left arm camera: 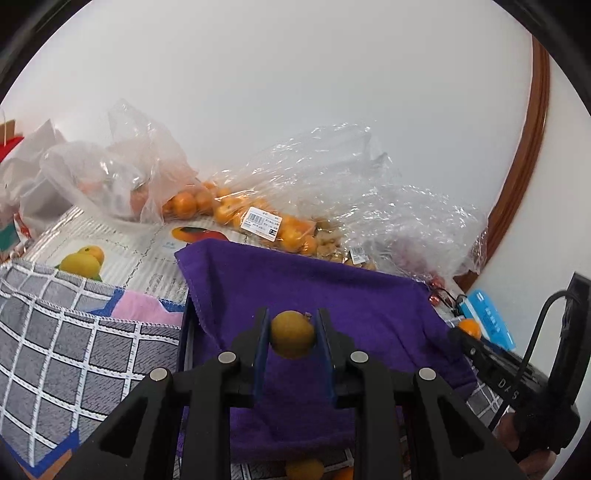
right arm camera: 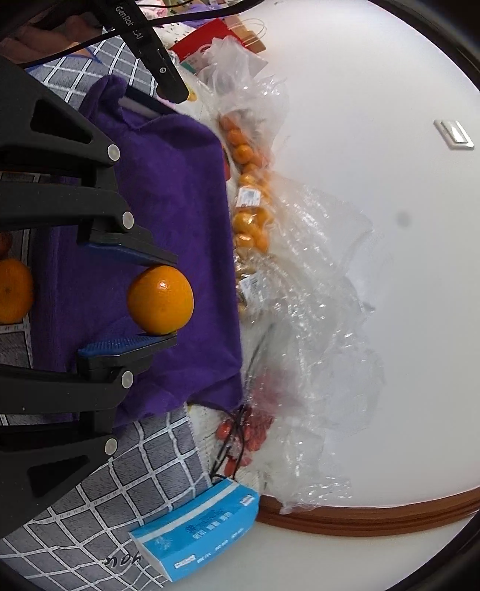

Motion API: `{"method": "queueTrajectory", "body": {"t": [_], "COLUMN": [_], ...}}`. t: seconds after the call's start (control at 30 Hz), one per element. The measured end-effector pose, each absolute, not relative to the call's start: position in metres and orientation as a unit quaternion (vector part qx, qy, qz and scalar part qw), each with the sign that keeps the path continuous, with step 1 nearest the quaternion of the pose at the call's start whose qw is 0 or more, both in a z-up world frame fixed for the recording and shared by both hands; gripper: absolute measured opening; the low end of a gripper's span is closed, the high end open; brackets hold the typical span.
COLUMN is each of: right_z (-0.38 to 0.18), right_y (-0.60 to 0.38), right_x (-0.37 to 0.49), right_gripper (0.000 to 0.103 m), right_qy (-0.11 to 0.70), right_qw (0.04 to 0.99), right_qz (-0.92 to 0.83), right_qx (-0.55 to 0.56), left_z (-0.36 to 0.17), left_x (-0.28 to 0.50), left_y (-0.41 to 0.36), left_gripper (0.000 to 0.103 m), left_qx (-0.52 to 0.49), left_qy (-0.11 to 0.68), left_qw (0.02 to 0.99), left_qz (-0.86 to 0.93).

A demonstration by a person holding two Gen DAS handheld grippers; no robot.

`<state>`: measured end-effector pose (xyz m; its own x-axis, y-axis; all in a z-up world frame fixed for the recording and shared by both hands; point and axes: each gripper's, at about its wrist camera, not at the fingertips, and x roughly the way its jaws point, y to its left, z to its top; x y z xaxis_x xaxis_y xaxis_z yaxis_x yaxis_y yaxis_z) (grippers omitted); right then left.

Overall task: Organize fruits
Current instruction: 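Carry the yellow fruit and orange over the purple towel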

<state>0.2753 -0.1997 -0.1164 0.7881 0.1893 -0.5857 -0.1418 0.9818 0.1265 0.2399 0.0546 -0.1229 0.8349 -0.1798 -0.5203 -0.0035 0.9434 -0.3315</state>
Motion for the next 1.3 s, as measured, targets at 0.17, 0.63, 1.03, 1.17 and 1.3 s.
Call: {"method": "queueTrajectory", "body": {"t": [0.17,0.63,1.03,1.17,1.3], "right_z": [-0.129,-0.154,-0.163,-0.162,-0.163], "right_y": [-0.206,-0.213,-0.206,-0.204,-0.200], "right_x": [0.280,0.297,0.302,0.301,0.300], "right_gripper": [0.036,0.036,0.036,0.036,0.036], "right_qy": [0.332,0.391,0.407,0.405,0.406], "right_qw": [0.940,0.915,0.910,0.911,0.911], "right_qz": [0.078,0.085,0.076,0.081,0.073], "right_qx": [0.031,0.044,0.023,0.021,0.002], "left_z": [-0.134,-0.151,-0.159,-0.160,-0.162], "left_x": [0.246,0.254,0.262,0.263,0.264], "left_y": [0.056,0.036,0.032,0.029,0.029], "left_gripper": [0.023,0.023,0.023,0.024,0.024], "left_qx": [-0.176,-0.145,-0.145,-0.138,-0.138], "left_qy": [0.305,0.345,0.378,0.380,0.388], "left_qw": [0.934,0.923,0.909,0.910,0.906], "left_qz": [-0.058,-0.086,-0.096,-0.094,-0.095]}}
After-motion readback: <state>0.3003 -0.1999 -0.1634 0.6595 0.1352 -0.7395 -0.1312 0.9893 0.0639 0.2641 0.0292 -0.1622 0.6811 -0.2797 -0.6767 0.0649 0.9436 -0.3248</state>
